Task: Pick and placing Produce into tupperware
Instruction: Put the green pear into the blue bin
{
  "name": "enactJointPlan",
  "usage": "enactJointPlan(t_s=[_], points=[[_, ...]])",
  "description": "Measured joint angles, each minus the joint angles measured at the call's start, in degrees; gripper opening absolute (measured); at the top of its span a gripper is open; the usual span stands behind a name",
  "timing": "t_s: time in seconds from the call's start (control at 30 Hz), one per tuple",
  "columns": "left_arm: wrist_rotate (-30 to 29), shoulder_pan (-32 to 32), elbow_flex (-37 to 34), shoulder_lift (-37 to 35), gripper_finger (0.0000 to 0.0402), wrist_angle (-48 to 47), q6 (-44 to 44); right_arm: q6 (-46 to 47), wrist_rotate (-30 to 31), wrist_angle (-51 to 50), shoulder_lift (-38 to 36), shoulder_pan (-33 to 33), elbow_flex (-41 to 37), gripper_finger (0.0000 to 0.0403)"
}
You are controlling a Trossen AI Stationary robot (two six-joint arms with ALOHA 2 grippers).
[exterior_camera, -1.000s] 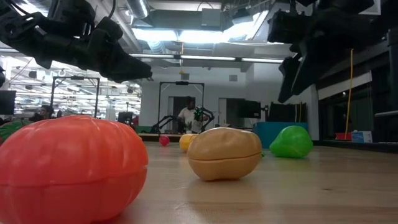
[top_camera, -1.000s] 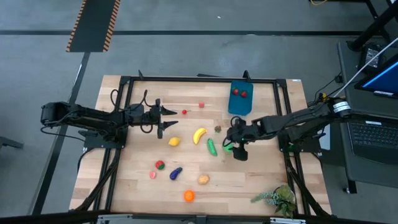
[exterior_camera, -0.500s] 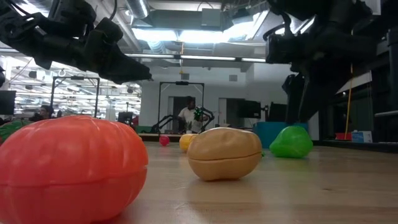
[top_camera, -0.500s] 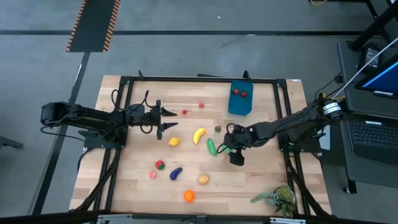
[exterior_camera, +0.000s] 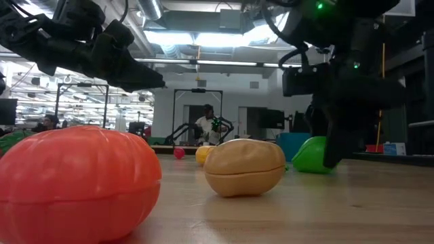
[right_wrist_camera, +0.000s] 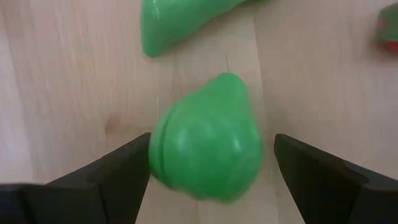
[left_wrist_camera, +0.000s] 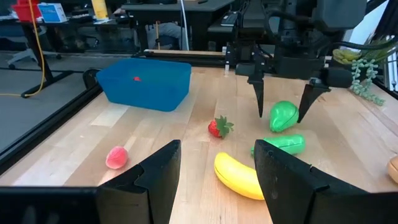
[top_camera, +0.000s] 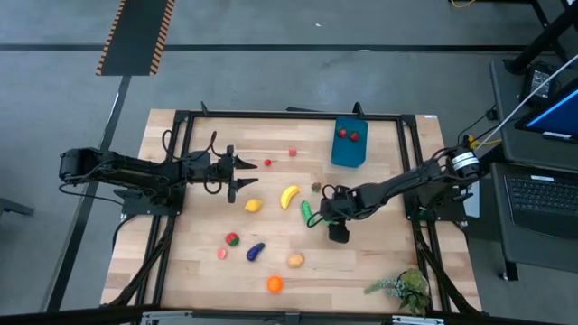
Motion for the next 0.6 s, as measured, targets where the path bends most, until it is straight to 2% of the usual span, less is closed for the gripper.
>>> enactJointPlan(t_s=[0.6], points=[[0.0, 0.0, 0.0, 0.0, 0.0196, -1.1, -0.1, -0.2, 0.7, 1.9, 2.0, -0.1, 0.0, 0.0331]])
